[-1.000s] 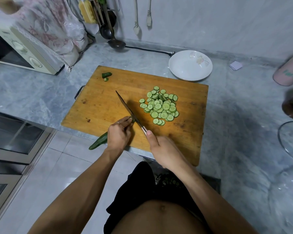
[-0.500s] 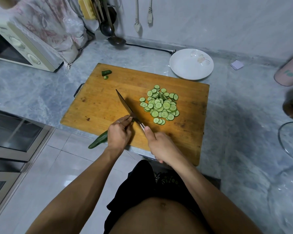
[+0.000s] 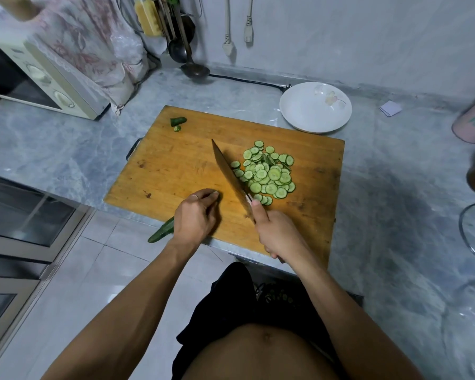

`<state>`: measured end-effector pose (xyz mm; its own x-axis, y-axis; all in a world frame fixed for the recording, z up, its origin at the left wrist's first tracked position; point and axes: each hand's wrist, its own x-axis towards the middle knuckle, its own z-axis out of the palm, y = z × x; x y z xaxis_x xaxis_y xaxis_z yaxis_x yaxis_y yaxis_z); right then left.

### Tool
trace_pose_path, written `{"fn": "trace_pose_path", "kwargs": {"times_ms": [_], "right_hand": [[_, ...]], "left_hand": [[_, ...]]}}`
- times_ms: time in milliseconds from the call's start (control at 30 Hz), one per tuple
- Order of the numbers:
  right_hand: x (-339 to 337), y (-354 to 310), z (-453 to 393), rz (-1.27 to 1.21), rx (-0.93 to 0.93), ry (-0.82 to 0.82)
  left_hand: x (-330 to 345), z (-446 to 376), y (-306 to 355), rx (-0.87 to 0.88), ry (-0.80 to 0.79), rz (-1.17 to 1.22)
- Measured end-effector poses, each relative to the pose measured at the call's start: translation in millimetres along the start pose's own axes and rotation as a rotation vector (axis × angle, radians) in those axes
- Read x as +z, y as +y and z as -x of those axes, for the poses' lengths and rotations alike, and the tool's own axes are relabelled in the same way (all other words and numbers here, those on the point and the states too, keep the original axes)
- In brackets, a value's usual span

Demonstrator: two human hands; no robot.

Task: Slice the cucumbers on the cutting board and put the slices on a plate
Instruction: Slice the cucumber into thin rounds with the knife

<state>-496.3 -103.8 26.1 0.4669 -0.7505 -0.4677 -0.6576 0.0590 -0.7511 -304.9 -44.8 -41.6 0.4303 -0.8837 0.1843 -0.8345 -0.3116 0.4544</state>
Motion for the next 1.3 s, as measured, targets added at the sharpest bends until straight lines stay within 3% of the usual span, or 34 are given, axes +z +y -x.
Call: {"fn": "trace_pose_path", "kwargs": {"times_ms": [433, 700, 1300], "right_hand": [[-8, -7, 16, 0.043, -0.04, -0.05], [-6, -3, 26, 0.094, -0.105, -0.042], [-9, -5, 35, 0.048, -0.031, -0.032]], "left_hand": [[14, -12, 16, -0.087, -0.013, 0.062], [10, -12, 15, -0.005, -0.069, -0.038], [16, -11, 9, -0.146, -0.033, 0.179]]}}
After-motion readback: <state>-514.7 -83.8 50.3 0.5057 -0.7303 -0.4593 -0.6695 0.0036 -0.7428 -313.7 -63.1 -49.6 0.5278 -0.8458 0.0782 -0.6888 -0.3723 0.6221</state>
